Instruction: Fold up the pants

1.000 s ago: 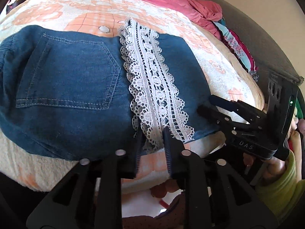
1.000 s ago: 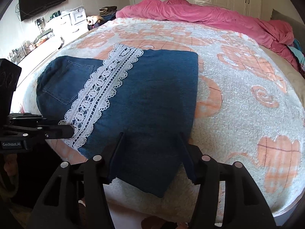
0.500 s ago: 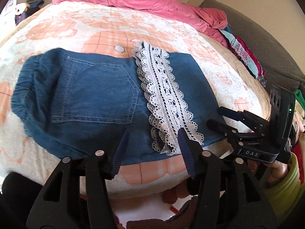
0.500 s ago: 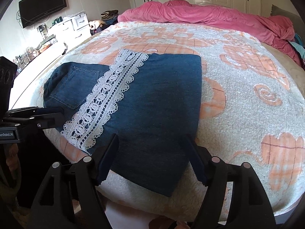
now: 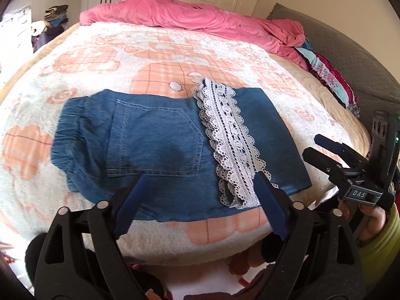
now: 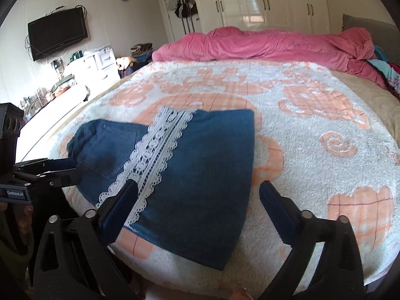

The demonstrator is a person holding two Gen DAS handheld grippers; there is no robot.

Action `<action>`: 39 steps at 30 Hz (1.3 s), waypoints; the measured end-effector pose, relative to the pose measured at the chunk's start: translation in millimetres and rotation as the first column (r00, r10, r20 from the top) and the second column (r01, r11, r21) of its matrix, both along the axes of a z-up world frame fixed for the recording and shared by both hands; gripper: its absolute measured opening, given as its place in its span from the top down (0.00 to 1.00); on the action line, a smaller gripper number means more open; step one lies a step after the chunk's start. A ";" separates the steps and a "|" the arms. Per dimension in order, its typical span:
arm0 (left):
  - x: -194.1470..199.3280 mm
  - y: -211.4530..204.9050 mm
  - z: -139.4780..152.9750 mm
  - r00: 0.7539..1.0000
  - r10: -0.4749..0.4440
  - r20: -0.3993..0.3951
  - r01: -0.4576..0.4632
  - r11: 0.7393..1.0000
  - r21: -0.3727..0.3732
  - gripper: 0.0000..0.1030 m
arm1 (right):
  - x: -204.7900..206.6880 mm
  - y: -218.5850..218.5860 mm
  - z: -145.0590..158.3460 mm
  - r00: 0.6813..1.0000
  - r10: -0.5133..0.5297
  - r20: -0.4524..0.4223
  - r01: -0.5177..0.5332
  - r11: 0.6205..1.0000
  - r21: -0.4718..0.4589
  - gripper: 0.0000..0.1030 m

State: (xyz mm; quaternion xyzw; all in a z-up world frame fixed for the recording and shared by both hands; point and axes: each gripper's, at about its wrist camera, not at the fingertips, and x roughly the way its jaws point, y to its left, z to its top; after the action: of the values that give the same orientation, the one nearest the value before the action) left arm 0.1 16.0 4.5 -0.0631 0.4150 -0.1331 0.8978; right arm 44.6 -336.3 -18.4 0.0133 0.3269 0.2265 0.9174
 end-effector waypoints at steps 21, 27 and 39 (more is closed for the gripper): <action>-5.3 64.5 0.3 0.987 0.158 0.001 -0.157 0.986 -0.060 0.09 | 14.0 16.5 7.5 1.000 -0.005 -0.013 0.005 1.000 -0.015 0.05; -3.0 87.1 -12.2 0.977 0.207 -0.047 -0.211 0.972 -0.100 0.09 | 29.2 44.4 28.9 0.996 0.085 -0.004 -0.086 0.996 -0.035 0.04; 2.2 105.9 -27.0 0.967 0.248 -0.065 -0.254 0.958 -0.135 0.13 | 82.5 173.4 45.3 0.920 0.373 -0.122 -0.384 0.920 -0.083 0.04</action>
State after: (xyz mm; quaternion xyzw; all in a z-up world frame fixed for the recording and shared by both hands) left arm 2.3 121.9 -22.5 -0.1821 0.4141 -0.0459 0.8906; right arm 127.1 -162.9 26.8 -0.0866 0.3822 0.3813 0.8373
